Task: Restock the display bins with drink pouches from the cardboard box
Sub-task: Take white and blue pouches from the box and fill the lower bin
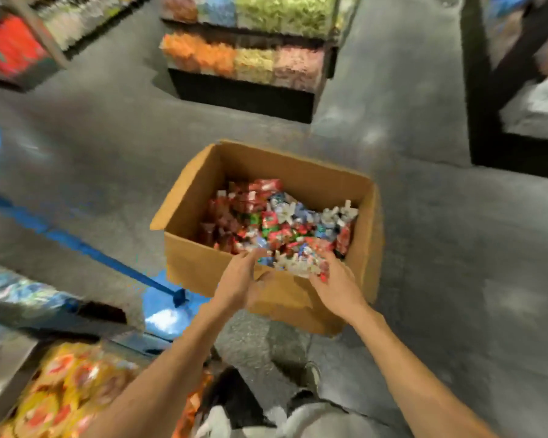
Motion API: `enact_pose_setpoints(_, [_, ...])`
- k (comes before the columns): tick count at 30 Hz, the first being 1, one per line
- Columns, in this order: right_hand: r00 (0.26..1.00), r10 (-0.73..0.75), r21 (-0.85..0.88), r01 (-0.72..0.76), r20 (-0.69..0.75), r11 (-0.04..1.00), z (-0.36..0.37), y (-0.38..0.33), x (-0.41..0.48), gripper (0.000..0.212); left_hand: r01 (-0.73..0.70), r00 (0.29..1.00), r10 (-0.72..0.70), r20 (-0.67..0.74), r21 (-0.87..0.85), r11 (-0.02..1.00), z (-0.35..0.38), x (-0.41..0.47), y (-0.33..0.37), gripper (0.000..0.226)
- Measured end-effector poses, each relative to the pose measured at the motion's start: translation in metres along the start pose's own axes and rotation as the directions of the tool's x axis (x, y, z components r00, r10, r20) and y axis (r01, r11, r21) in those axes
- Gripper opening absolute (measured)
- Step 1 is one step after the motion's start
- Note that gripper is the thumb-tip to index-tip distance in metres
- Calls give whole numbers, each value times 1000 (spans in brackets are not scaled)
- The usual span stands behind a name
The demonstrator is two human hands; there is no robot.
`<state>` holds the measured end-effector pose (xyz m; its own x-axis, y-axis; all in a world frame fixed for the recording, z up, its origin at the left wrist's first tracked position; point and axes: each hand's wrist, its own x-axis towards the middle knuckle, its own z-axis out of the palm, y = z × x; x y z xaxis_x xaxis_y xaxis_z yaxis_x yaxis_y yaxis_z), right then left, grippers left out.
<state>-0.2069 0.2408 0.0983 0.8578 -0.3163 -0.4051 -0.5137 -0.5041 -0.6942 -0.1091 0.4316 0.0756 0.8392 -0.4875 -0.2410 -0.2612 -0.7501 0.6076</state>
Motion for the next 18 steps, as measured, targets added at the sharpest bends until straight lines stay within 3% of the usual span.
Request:
enact_pose_setpoints(4, [991,112,-84,-105,78,991,-5,25,47,47,92,982,-103,157,80,993,35,59,1,45])
enact_pose_setpoints(9, [950,285,-133,-269,126,954,11,46,98,39,80,947,-135,291,193,978,71,127,-28,31])
enact_pose_setpoints(14, [888,423,-161,-398,181,903,31,65,150,43,103,861,-217,461,258,961,99,186,-66,45])
enact_pose_setpoints(18, [808,536,-223,-491,243,842,58,83,186,48,137,737,-278,617,267,954,129,219,-91,72])
